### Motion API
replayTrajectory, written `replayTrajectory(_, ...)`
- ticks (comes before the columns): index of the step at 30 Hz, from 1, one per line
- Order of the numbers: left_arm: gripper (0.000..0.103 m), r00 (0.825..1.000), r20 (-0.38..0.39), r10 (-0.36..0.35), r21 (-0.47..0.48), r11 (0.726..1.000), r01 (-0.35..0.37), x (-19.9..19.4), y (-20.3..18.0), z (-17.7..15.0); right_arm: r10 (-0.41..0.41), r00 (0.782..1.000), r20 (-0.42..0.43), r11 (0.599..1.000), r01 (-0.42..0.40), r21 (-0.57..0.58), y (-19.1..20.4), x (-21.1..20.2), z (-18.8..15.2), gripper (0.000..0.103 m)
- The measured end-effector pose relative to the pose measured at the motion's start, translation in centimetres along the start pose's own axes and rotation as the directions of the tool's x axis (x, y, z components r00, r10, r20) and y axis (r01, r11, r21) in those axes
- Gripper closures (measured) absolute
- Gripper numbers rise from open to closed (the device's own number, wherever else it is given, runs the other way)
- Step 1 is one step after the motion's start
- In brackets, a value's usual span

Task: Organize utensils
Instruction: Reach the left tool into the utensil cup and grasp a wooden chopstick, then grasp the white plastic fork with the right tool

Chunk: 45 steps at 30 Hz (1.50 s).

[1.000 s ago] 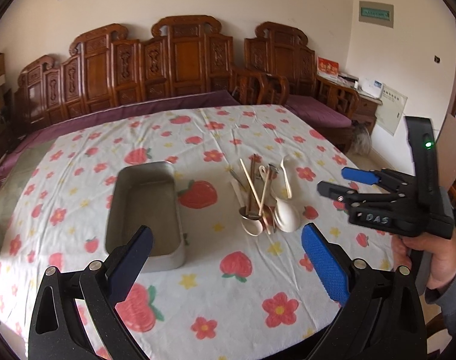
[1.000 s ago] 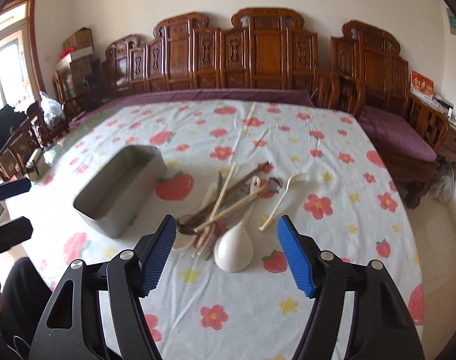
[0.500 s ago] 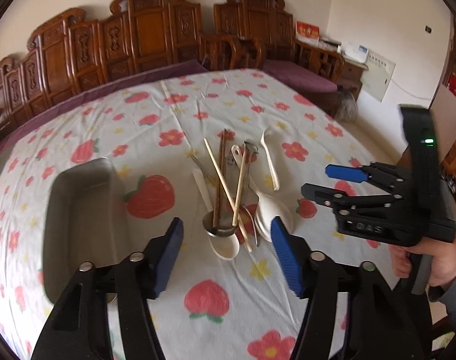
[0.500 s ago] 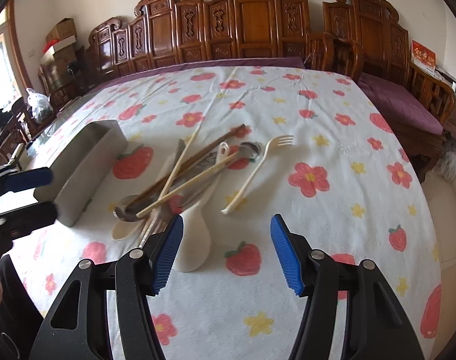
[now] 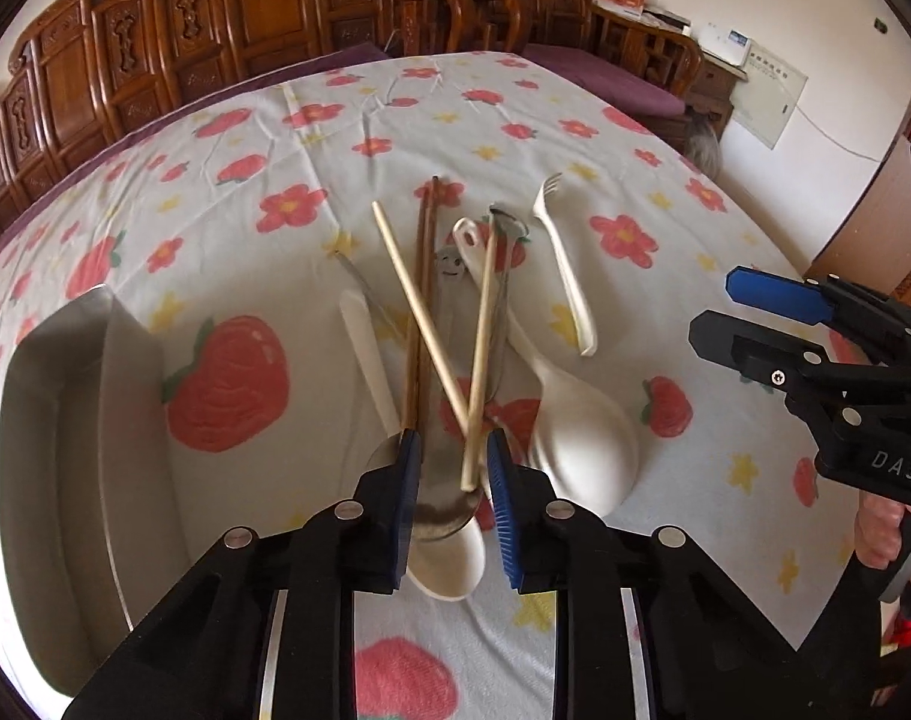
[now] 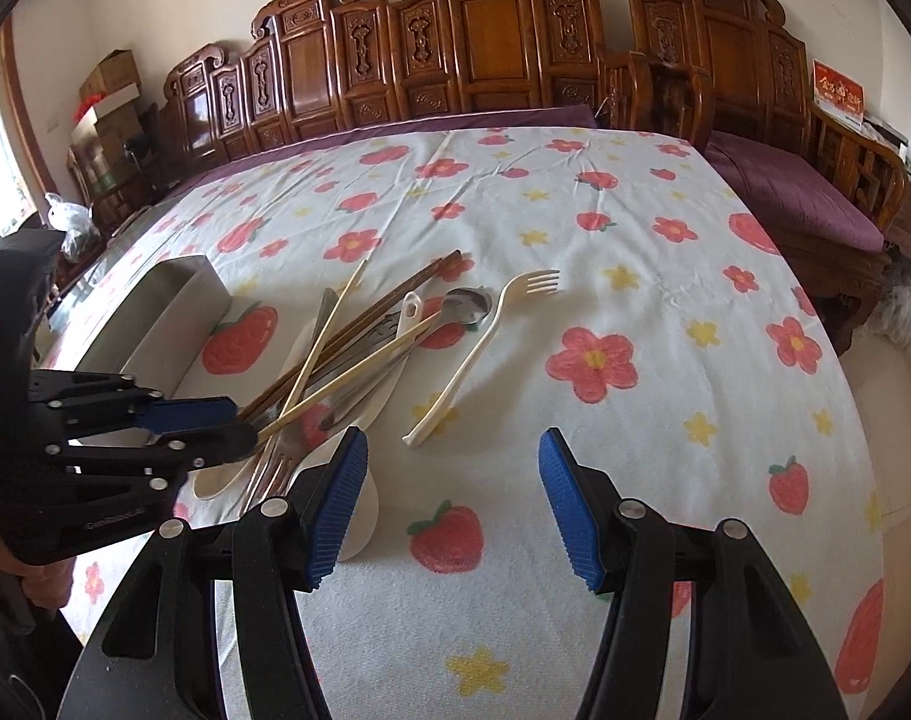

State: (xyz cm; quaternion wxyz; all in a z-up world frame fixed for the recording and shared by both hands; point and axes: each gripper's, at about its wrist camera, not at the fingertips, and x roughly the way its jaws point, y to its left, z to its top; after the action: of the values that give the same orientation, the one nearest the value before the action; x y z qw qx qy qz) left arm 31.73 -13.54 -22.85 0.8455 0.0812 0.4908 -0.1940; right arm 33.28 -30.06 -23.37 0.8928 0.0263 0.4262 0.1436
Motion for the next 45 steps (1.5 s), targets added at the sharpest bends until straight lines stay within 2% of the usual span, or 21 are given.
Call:
replayTrajectory(5,0.082,1.000,-0.010,0.004,0.049,0.999,-0.004,0.5,-1.0,0.4,0.000,1.000,-0.002,1.000,0.000,0.005,-0.1,0.0,0.0,0.041)
replayTrajectory(12,0.085,0.999,-0.025,0.023,0.065,0.998,-0.021,0.7,-1.1,0.9,-0.002,1.000,-0.010,1.000,0.002,0.000,0.0,0.1,-0.2,0.041)
replayTrajectory(15,0.086,0.998,-0.054,0.020,0.062,0.998,-0.017,0.8,-0.9,1.0,-0.003,1.000,-0.013,1.000,0.003,-0.005,0.2,0.1,-0.2,0.041)
replayTrajectory(18,0.090,0.996,-0.082,0.017,0.059,0.998,-0.013,1.2,-0.7,0.7,-0.005,1.000,-0.016,1.000,0.005,-0.008,0.3,0.2,-0.3,0.041)
replayTrajectory(20,0.096,0.996,-0.082,0.023,0.063,0.998,-0.018,1.4,-0.7,0.5,-0.005,1.000,-0.015,1.000,0.005,-0.012,0.4,0.2,-0.3,0.041)
replayTrajectory(31,0.099,1.000,0.016,-0.002,0.045,0.999,0.001,-1.0,-1.4,0.7,-0.012,1.000,-0.028,1.000,0.011,-0.016,0.3,0.6,-0.7,0.041)
replayTrajectory(39,0.099,0.996,0.088,-0.014,-0.002,1.000,0.015,-3.6,-0.4,-0.4,-0.014,0.999,-0.042,1.000,0.012,-0.026,1.0,1.0,-1.2,0.042)
replayTrajectory(43,0.099,0.993,0.118,-0.004,-0.016,1.000,0.006,-5.2,0.5,-1.2,-0.015,0.999,-0.042,1.000,0.014,-0.027,1.4,1.3,-1.0,0.043)
replayTrajectory(45,0.099,0.992,0.126,0.003,-0.017,1.000,0.000,-5.6,0.8,-1.5,-0.012,0.999,-0.047,1.000,0.012,-0.017,1.3,2.0,-0.7,0.048)
